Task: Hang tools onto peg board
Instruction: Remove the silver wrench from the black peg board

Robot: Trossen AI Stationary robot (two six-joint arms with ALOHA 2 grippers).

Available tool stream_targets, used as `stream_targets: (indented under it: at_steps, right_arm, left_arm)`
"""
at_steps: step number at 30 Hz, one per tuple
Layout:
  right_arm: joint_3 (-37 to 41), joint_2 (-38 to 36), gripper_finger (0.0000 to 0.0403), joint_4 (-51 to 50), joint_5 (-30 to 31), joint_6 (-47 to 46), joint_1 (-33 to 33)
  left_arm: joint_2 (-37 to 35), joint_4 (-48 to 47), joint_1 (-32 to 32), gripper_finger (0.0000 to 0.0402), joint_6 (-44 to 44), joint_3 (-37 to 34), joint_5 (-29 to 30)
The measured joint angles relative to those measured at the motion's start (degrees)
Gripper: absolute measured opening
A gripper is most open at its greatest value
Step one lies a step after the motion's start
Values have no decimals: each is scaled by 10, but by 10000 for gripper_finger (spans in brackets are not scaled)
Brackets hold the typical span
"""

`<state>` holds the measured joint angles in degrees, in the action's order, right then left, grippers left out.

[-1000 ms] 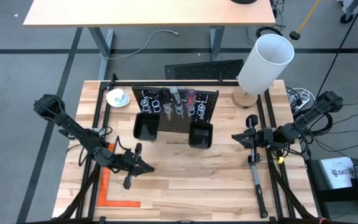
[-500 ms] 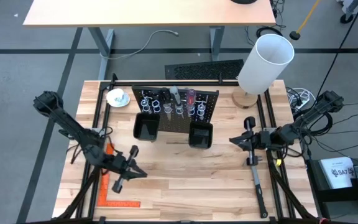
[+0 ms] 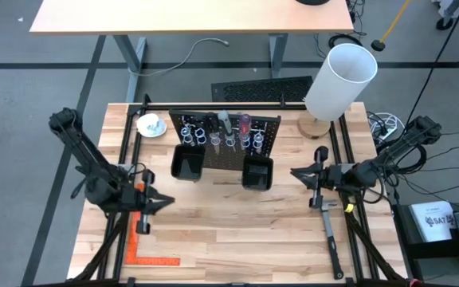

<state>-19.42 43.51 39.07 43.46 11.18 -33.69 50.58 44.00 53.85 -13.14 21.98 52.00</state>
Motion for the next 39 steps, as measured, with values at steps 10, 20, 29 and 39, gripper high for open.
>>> stream_targets:
  at_steps: [10, 20, 29, 39]
  right_arm:
    - [-60, 61, 50, -34, 2, 19, 0]
    - [-68, 65, 44, -44, -2, 21, 16]
    - [-68, 54, 3, -88, -76, 45, 16]
    - [-29, 7, 1, -113, -114, 20, 16]
  left_arm:
    - [-74, -37, 83, 31, -39, 0, 123]
    - [-79, -75, 74, 31, 52, -49, 41]
    - [-97, -70, 21, 29, 88, -87, -6]
    - [-151, -96, -39, 9, 84, -107, -67]
